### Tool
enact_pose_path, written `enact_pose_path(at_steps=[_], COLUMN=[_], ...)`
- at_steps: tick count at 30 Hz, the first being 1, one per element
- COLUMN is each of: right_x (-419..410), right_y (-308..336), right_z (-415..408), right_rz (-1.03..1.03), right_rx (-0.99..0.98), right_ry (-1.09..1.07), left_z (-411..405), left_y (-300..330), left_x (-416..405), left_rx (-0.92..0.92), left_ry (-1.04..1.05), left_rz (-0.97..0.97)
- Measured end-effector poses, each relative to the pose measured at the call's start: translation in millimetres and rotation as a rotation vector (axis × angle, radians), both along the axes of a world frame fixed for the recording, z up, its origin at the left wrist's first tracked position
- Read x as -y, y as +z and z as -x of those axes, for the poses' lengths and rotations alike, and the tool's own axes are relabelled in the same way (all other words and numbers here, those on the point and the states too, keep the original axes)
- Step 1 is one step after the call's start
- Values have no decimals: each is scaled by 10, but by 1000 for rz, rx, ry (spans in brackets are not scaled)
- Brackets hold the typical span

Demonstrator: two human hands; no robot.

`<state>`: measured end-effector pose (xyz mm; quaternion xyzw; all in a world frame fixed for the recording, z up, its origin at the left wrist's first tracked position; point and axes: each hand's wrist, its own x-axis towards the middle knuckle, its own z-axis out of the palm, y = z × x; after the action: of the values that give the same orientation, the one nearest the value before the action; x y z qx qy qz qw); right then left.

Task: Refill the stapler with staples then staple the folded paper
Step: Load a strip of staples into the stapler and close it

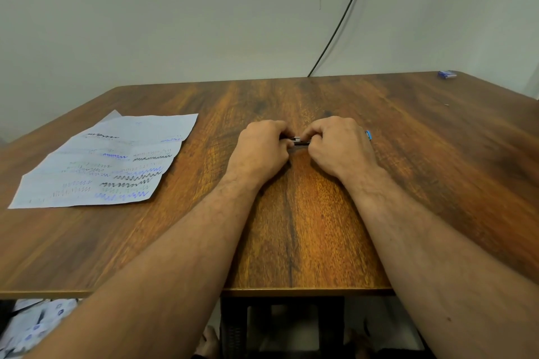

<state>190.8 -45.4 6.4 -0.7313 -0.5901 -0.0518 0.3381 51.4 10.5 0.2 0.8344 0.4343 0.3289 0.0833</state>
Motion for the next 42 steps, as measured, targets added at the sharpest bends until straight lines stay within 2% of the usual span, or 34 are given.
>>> enact_pose_path(at_steps=[14,26,31,36,42], right_x=[-30,13,-29,-89,-94], right_y=[-44,-33,-48,-53,-32], right_z=[-75,-45,-54,-80,-108], right_rz=[-7,0,6,-63,-98], right_rx=[-71,-42,-73,-109,-161], right_ry=[82,147,127,-2,16], left_z=[29,52,40,30,38], left_y=[-11,-8,-4,-7,-14], left_x=[-15,-7,-11,-21,-41], left_rx=[68,94,95,89,90], left_ry=[-37,-85,-76,-47,-32], left_rz=[34,83,83,75,95])
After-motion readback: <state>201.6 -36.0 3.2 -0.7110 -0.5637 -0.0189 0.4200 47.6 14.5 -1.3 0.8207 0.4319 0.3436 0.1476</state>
